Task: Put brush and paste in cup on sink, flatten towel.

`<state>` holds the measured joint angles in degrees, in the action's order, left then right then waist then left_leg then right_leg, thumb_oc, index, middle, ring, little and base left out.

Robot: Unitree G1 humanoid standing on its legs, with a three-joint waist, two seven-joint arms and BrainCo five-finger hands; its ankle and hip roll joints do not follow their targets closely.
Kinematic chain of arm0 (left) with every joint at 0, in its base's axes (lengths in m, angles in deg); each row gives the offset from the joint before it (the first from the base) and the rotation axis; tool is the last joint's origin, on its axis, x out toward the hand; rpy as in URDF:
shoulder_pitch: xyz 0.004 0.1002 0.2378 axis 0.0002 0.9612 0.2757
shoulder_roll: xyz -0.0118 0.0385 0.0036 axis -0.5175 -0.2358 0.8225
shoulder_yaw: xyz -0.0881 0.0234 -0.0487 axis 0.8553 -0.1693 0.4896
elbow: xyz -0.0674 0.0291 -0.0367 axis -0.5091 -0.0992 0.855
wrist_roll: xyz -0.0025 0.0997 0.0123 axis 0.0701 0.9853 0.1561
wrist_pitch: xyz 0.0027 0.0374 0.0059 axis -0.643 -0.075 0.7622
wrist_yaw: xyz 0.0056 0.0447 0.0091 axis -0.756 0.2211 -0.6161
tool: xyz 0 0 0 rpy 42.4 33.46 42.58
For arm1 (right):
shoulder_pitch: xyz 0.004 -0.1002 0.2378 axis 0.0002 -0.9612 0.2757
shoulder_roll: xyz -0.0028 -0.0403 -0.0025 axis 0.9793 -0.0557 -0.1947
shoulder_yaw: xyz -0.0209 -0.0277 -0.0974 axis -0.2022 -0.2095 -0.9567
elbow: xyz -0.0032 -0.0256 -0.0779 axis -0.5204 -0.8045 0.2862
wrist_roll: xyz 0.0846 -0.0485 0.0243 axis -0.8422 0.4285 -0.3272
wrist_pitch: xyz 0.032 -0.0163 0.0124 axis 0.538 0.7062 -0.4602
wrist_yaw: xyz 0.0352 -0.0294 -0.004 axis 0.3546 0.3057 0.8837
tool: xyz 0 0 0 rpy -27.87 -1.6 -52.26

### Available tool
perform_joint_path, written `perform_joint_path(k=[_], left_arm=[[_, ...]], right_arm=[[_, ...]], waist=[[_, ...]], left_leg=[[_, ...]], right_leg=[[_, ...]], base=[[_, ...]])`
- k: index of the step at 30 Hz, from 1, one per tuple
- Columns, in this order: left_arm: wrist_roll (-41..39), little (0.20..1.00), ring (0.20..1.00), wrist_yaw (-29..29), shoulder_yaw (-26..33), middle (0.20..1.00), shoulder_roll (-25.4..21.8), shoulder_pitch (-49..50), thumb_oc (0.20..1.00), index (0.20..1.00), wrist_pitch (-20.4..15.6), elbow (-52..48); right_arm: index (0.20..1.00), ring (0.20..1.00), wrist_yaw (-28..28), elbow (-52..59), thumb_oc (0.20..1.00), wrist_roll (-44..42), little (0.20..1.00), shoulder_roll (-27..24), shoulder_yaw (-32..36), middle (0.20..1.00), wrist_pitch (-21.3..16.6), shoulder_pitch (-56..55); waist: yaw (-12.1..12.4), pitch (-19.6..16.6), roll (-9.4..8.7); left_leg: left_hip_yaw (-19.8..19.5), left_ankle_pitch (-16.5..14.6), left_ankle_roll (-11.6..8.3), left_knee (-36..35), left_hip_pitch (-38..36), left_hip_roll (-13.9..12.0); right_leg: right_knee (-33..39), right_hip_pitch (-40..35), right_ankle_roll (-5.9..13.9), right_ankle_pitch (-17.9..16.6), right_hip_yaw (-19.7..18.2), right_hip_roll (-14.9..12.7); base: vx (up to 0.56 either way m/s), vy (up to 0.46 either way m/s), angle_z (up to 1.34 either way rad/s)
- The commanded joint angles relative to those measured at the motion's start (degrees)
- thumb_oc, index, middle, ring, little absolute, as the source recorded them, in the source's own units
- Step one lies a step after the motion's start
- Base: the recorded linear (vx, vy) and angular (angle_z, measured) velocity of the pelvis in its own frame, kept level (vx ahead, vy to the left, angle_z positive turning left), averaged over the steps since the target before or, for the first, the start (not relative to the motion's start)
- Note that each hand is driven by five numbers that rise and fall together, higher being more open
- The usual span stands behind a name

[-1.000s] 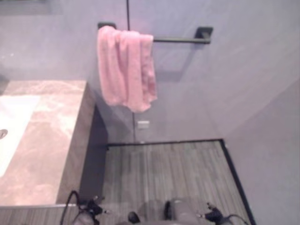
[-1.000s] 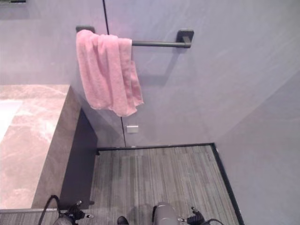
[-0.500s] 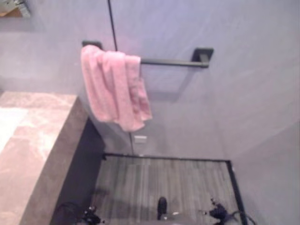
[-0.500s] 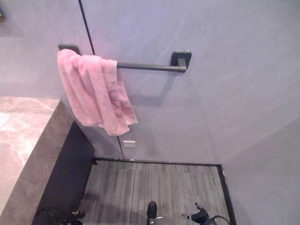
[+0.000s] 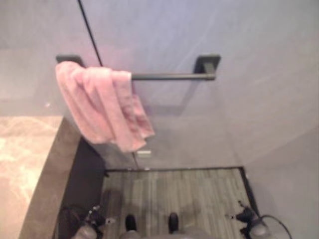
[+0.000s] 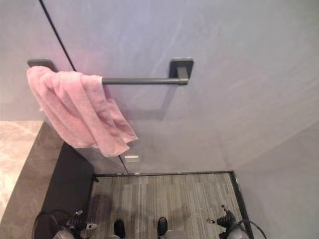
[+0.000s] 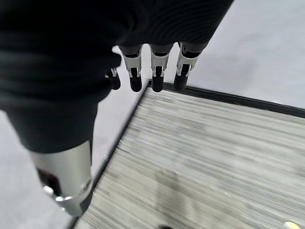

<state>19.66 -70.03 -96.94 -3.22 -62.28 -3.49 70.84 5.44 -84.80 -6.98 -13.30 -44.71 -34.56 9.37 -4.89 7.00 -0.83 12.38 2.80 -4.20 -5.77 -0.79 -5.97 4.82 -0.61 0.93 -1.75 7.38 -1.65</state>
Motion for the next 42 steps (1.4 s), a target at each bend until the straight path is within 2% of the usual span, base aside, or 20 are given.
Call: perform_joint_path(k=[1,7,12,17,20,22,24,25,26,27,29,30,31,32,34,35,40,41,42], left_arm=[[1.9,1.0,1.0,-0.2,-0.2,1.0,-2.7,-0.3,1.0,1.0,-0.6,1.6],[1.0,1.0,1.0,-0.5,-0.3,1.0,-0.7,0.5,1.0,1.0,-1.1,1.2],[1.0,1.0,1.0,-0.4,-1.3,1.0,0.8,0.8,1.0,1.0,-1.5,1.0],[3.7,1.0,1.0,0.0,-6.8,1.0,2.0,0.7,1.0,1.0,-3.0,-4.6],[7.6,1.0,1.0,0.6,-13.2,1.0,0.9,-0.7,1.0,1.0,-4.6,-12.7],[12.6,1.0,1.0,2.1,-18.7,1.0,-2.0,-2.3,1.0,1.0,-5.6,-23.3],[14.1,1.0,1.0,5.0,-20.7,1.0,-7.0,-3.5,1.0,1.0,-6.8,-37.1],[14.0,1.0,1.0,5.3,-20.6,1.0,-7.3,-3.4,1.0,1.0,-6.6,-37.6],[11.7,1.0,1.0,9.2,-18.3,1.0,-13.4,-3.0,1.0,1.0,-8.1,-51.9],[9.3,1.0,1.0,11.1,-16.2,1.0,-16.8,-2.2,1.0,1.0,-9.6,-59.2],[1.3,1.0,1.0,14.8,-10.4,1.0,-23.1,1.3,1.0,1.0,-10.1,-72.0],[-4.2,1.0,1.0,14.9,-7.9,1.0,-24.8,2.2,1.0,1.0,-11.0,-76.6],[-4.7,1.0,1.0,15.4,-7.0,1.0,-25.3,3.0,1.0,1.0,-10.5,-77.6],[-14.1,1.0,1.0,16.6,-2.6,1.0,-27.9,5.2,1.0,1.0,-11.5,-83.6],[-24.2,1.0,1.0,18.0,2.3,1.0,-29.5,7.9,1.0,1.0,-12.0,-87.6],[-30.6,1.0,1.0,19.3,7.3,1.0,-32.3,11.2,1.0,1.0,-12.3,-89.5],[-37.3,1.0,1.0,19.1,16.2,1.0,-35.4,16.6,1.0,1.0,-13.1,-87.8],[-35.3,1.0,1.0,17.5,19.4,1.0,-36.4,18.0,1.0,1.0,-13.7,-84.7],[-35.2,1.0,1.0,17.3,20.0,1.0,-36.3,18.4,1.0,1.0,-13.8,-83.4]], right_arm=[[1.0,1.0,-0.3,-0.3,1.0,-0.9,1.0,1.5,0.9,1.0,-0.9,1.4],[1.0,1.0,-0.4,-1.5,1.0,-3.4,1.0,5.2,0.6,1.0,-1.0,1.8],[1.0,1.0,-0.5,-2.4,1.0,-5.7,1.0,6.5,0.9,1.0,-1.5,2.0],[1.0,1.0,-1.1,0.8,1.0,-9.7,1.0,6.4,1.5,1.0,-2.8,2.3],[1.0,1.0,-1.5,0.2,1.0,-10.7,1.0,6.7,0.6,1.0,-3.2,4.0],[1.0,1.0,-1.3,-0.6,1.0,-9.9,1.0,6.5,-0.8,1.0,-3.0,5.2],[1.0,1.0,-1.2,-0.2,1.0,-10.1,1.0,5.7,-0.7,1.0,-3.0,5.8],[1.0,1.0,-1.2,-0.2,1.0,-10.1,1.0,5.8,-0.7,1.0,-3.0,5.9],[1.0,1.0,-0.3,-0.6,1.0,-11.8,1.0,5.3,0.5,1.0,-2.7,6.0],[1.0,1.0,0.2,-1.0,1.0,-12.5,1.0,5.2,1.2,1.0,-2.5,6.1],[1.0,1.0,1.2,-1.6,1.0,-12.1,1.0,5.8,0.9,1.0,-2.3,6.3],[1.0,1.0,1.8,-1.7,1.0,-11.8,1.0,5.8,0.7,1.0,-2.2,6.1],[1.0,1.0,1.8,-1.7,1.0,-11.8,1.0,6.0,0.4,1.0,-2.3,6.2],[1.0,1.0,2.5,-2.1,1.0,-11.5,1.0,6.1,0.0,1.0,-2.2,5.7],[1.0,1.0,3.0,-1.7,1.0,-10.6,1.0,5.8,-0.5,1.0,-2.2,4.9],[1.0,1.0,3.1,-1.6,1.0,-10.4,1.0,5.8,-0.8,1.0,-2.4,4.2],[1.0,1.0,3.6,-0.7,1.0,-9.8,1.0,5.6,-0.4,1.0,-3.0,2.3],[1.0,1.0,3.7,-0.2,1.0,-9.4,1.0,5.5,-0.1,1.0,-3.3,1.5],[1.0,1.0,3.7,-0.1,1.0,-9.1,1.0,5.4,0.0,1.0,-3.4,1.4]], waist=[[0.7,-1.5,-1.18],[0.8,-2.8,-0.66],[0.9,-3.7,-0.5],[0.5,-4.3,0.06],[0.5,-4.6,0.49],[0.6,-4.6,0.82],[0.9,-4.6,1.17],[0.9,-4.6,1.05],[1.5,-4.5,1.43],[1.9,-4.5,1.58],[2.2,-4.6,1.38],[2.7,-4.7,1.53],[2.4,-4.7,1.38],[2.9,-4.9,1.43],[3.3,-5.0,1.42],[3.4,-5.2,1.42],[4.1,-5.4,1.57],[4.2,-5.3,1.63],[4.3,-5.3,1.67]], left_leg=[[2.1,-3.9,3.05,0.8,-3.0,2.9],[3.9,-5.3,3.45,0.8,-4.4,3.2],[4.6,-5.6,3.19,0.8,-4.8,2.9],[4.6,-5.4,2.62,0.8,-4.7,2.3],[4.3,-5.1,2.25,0.8,-4.5,2.1],[3.8,-5.2,2.09,0.8,-4.4,1.9],[3.4,-5.1,1.93,0.8,-4.0,1.7],[3.4,-5.0,1.94,0.8,-3.9,1.8],[3.0,-4.9,1.85,0.8,-3.6,1.7],[2.8,-4.8,1.8,0.8,-3.5,1.7],[2.5,-4.8,1.69,0.8,-3.4,1.6],[2.4,-4.8,1.63,0.8,-3.4,1.6],[2.4,-4.8,1.63,0.8,-3.4,1.6],[2.2,-4.7,1.45,0.8,-3.5,1.6],[2.1,-4.6,1.25,0.8,-3.5,1.6],[1.7,-4.4,1.12,0.8,-3.4,1.6],[1.1,-4.1,0.94,0.8,-3.3,1.8],[0.9,-4.0,0.91,0.8,-3.2,1.9],[0.9,-4.0,0.93,0.8,-3.2,2.0]], right_leg=[[-4.4,1.6,4.66,0.3,-1.4,-5.0],[-2.2,0.9,5.68,-1.3,-2.3,-5.2],[-0.4,0.1,5.84,-2.1,-2.1,-5.2],[0.2,-0.2,6.03,-2.0,-1.3,-5.1],[0.2,-0.3,6.17,-1.9,-0.5,-5.1],[0.2,-0.5,6.29,-1.7,0.1,-5.2],[0.2,-0.4,6.38,-1.7,0.6,-5.3],[0.2,-0.3,6.33,-1.8,0.6,-5.3],[0.2,-0.3,6.4,-1.7,1.1,-5.4],[0.2,-0.3,6.44,-1.7,1.3,-5.5],[0.2,-0.5,6.51,-1.7,1.6,-5.6],[0.2,-0.5,6.53,-1.6,1.7,-5.6],[0.2,-0.6,6.53,-1.6,1.7,-5.6],[0.2,-0.8,6.56,-1.5,1.9,-5.7],[0.2,-1.0,6.48,-1.5,2.2,-5.7],[0.2,-1.3,6.41,-1.5,2.6,-5.7],[0.2,-1.5,6.47,-1.7,3.2,-5.9],[0.2,-1.6,6.62,-1.8,3.5,-6.0],[0.2,-1.6,6.69,-1.8,3.4,-6.1]], base=[[0.08,0.194,-0.22],[0.04,0.073,-0.19],[0.01,0.002,-0.14],[-0.02,-0.022,0.0],[-0.02,-0.023,0.0],[-0.01,-0.014,0.02],[-0.02,-0.021,0.14],[-0.02,-0.017,0.26],[-0.01,-0.013,0.2],[0.0,-0.014,0.12],[0.01,-0.006,0.07],[0.01,0.0,0.16],[0.02,0.002,0.21],[0.02,-0.002,0.15],[0.01,-0.001,0.05],[0.02,-0.004,0.05],[0.01,0.007,0.11],[0.01,0.027,0.17],[0.01,0.036,0.06]])
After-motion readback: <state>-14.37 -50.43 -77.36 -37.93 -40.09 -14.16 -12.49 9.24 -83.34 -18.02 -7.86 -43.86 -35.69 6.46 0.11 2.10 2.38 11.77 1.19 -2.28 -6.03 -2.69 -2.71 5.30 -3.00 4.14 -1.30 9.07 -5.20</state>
